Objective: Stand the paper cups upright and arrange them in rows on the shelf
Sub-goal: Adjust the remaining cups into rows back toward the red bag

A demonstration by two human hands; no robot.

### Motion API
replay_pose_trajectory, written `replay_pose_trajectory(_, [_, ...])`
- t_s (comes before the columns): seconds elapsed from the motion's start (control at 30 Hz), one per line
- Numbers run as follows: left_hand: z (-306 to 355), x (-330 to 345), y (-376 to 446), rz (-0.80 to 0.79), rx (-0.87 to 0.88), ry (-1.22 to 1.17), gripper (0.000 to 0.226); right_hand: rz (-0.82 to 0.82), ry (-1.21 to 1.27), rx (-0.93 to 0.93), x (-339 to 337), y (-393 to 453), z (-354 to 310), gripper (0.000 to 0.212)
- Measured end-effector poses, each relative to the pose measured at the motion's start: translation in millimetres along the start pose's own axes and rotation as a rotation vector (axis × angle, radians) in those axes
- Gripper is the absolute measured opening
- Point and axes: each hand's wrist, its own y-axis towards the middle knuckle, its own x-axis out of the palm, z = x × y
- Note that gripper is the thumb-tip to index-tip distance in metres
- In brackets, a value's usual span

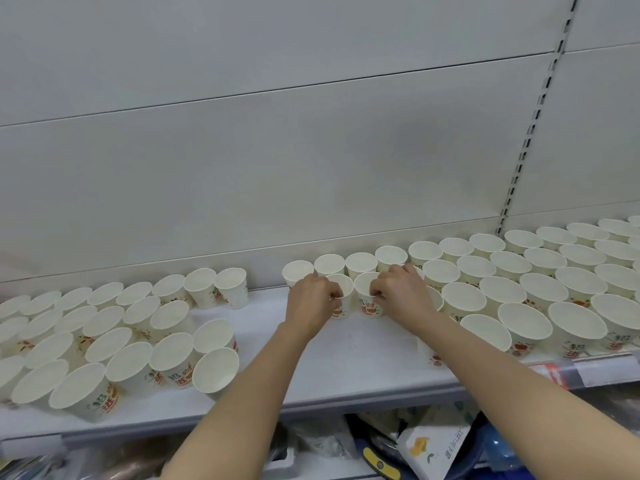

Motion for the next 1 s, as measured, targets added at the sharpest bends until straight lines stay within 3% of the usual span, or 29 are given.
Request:
replay_pose_trajectory(0.2, [-13,-20,-39,0.071,-0.019,-0.069,0.024,0.156,0.092,-0.049,-1,-6,-15,0.026])
replay_pose_trajectory(0.4, [-53,-51,-123,0.228,-0.109,-0.022,0.023,0.253,0.220,-0.180,-1,-35,-74,0.020])
replay_pose_trajectory(0.53, [-89,-63,-179,0.319,-0.152,-0.023,0.026,0.206,0.254,-0.223,7,-48,-114,0.018])
replay_pose_trajectory(0.7, [-120,-68,-209,0.178,-0.144,0.021,0.021,0.072,0.239,-0.209,0,-45,-166,0.007])
replay_pose_trajectory(0.8, [-129,-79,-216,0.180,-0.131,-0.003,0.009,0.023,0.262,-0.188,-2,-36,-192,0.015])
replay_pose_trajectory(1.0, [-157,-115,-242,0.361,-0.223,-0.281,0.007,-0.031,0.336,-0.234,0,-10,-239,0.034])
